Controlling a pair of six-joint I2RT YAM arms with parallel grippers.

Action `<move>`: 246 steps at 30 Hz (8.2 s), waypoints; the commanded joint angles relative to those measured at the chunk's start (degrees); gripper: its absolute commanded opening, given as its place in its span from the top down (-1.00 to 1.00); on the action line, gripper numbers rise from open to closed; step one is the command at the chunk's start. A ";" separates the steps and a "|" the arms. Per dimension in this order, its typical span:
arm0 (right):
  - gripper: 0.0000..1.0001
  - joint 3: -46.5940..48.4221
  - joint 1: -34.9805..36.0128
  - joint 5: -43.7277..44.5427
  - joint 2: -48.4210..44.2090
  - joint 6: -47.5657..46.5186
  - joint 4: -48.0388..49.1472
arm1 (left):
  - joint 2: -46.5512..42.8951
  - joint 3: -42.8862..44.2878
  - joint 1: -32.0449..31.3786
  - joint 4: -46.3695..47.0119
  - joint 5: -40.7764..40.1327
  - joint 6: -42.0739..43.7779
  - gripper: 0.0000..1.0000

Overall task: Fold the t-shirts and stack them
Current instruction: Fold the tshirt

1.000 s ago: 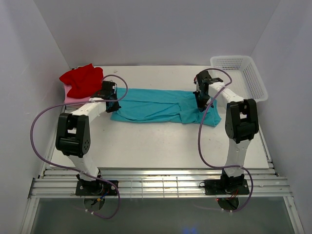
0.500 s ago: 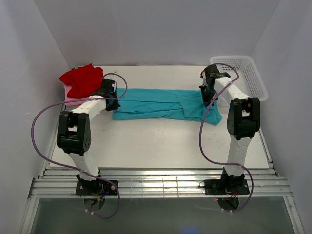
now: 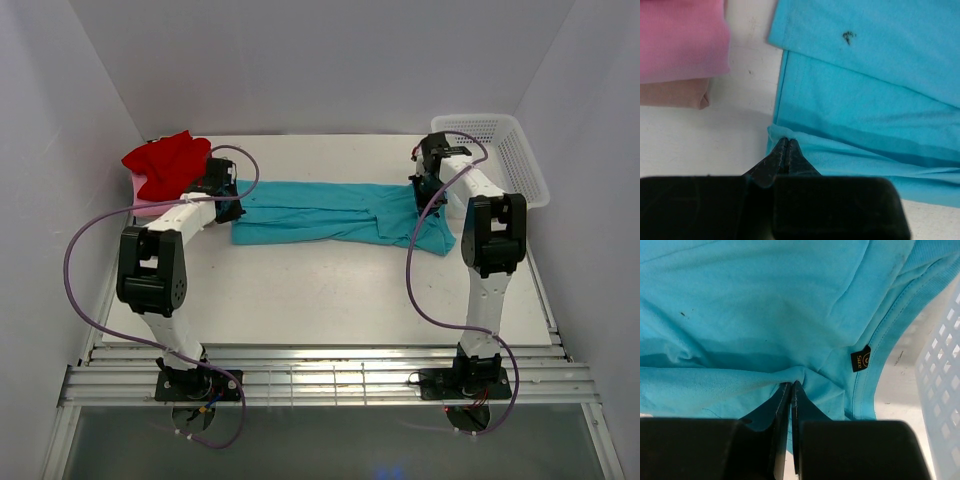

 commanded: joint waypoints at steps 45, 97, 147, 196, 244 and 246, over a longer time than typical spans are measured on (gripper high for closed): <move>0.40 -16.82 1.57 6.29 -16.61 5.21 13.03 | -10.27 -9.38 -15.69 18.24 -6.50 -4.80 0.84; 0.85 20.86 2.18 -2.15 7.90 3.28 -3.22 | -1.40 -19.08 -16.75 21.06 -12.82 -4.45 0.99; 0.36 -19.03 -0.63 3.48 -10.37 4.24 10.57 | 15.30 2.10 -34.16 43.56 19.17 -9.81 0.27; 0.85 -11.91 -1.95 -0.22 -6.32 2.66 9.78 | 21.98 6.32 -34.42 44.79 20.05 -10.69 1.00; 0.85 -11.47 -1.95 -1.89 -5.00 2.22 8.99 | 26.20 10.28 -34.86 42.86 19.70 -10.25 0.68; 0.85 -11.47 -1.95 -1.97 -5.09 2.31 8.98 | 25.59 10.37 -34.86 42.69 19.35 -9.90 0.84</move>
